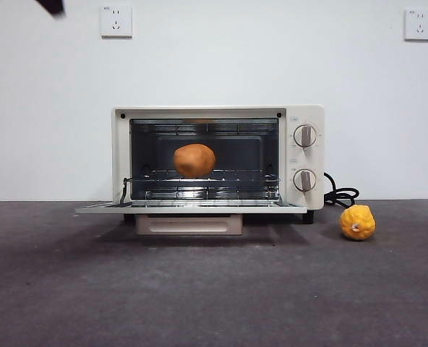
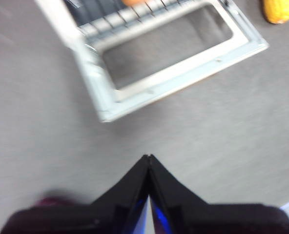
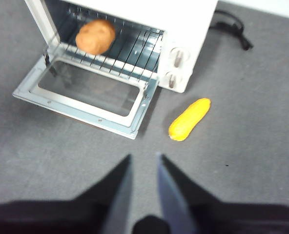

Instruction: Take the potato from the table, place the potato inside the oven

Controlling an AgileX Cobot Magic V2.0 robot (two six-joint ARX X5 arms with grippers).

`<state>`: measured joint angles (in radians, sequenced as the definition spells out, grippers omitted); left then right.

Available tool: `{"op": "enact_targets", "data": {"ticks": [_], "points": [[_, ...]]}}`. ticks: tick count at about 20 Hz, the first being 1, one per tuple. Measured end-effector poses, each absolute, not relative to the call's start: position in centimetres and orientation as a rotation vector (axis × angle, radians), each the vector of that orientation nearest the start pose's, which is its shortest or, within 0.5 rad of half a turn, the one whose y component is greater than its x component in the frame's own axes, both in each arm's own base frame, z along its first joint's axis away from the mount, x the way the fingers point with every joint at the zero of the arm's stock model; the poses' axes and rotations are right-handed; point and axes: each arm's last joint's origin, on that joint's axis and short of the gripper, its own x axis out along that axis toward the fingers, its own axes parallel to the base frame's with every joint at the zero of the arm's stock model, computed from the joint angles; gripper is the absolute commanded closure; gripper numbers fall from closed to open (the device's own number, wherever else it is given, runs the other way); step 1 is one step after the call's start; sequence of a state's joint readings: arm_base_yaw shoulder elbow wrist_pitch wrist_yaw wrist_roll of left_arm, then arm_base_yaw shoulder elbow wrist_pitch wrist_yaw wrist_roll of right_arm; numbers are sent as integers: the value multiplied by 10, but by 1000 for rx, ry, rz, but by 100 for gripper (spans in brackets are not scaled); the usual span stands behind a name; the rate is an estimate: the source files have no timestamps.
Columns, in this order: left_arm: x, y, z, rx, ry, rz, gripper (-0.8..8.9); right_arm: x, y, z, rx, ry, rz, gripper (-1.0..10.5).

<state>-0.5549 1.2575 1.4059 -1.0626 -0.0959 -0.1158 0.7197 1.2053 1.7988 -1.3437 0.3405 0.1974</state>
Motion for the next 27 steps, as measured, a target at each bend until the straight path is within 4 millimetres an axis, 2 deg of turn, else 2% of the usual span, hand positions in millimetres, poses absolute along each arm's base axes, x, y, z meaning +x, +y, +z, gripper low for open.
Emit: {"op": "enact_targets", "data": {"ticks": [3,7,13,19,27], "points": [[235,-117,356,61,956,-455,821,95,71,486,-141,584,310,945],[276,-103,324,-79,1087,-474,821,62,42,495,-86,486,325,945],[322,-81,271,-177,1259,-371,821,24,8,499,-18,375,340,945],[344,-60,234,-218,1360,-272,821,16,1,498,2,355,342,945],[365,-61,184,-265,1463,-215,821,16,2,498,32,365,362,945]]}}
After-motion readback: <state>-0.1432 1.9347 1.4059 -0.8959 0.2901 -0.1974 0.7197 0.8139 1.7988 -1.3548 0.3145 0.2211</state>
